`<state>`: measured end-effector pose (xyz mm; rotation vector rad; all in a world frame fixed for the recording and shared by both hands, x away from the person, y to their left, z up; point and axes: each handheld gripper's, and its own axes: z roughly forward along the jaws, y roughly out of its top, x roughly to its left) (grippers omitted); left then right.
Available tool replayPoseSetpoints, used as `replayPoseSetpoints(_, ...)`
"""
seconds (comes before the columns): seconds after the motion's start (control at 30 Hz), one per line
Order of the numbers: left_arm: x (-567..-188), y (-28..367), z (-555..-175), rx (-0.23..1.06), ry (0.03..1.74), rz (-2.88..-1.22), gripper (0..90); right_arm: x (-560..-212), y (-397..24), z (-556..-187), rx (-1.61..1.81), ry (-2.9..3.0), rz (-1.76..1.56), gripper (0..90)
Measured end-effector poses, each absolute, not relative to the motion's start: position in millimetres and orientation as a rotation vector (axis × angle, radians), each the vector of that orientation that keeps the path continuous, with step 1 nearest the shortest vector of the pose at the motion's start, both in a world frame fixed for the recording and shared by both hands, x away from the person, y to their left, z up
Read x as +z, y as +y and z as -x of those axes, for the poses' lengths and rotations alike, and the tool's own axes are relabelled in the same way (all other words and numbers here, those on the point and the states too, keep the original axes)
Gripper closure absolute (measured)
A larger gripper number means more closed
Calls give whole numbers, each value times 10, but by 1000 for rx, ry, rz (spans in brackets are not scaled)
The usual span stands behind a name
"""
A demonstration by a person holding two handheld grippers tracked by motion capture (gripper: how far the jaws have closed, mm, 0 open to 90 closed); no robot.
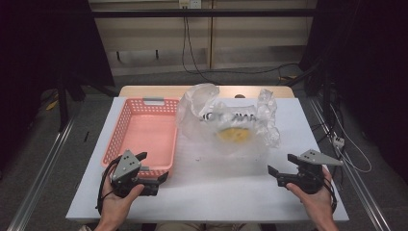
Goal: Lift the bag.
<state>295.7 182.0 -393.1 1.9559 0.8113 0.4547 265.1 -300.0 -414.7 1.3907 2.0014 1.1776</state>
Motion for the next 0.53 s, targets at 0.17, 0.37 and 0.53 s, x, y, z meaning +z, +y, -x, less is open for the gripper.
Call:
replayPoseSetpoints(0.17, -4029, 1889, -2891, 469, 828, -1925, 58, -4223, -2979, -2608, 1188, 2017, -1394, 134)
replayPoseSetpoints(0.37, -4093, 2045, -2879, 463, 866, -1871, 59, -4275, -2984, -2594, 1207, 2013, -1379, 120)
replayPoseSetpoints(0.53, -4104, 2064, -2898, 469, 879, -1861, 58, -4273, -2985, -2597, 1223, 2006, -1382, 119)
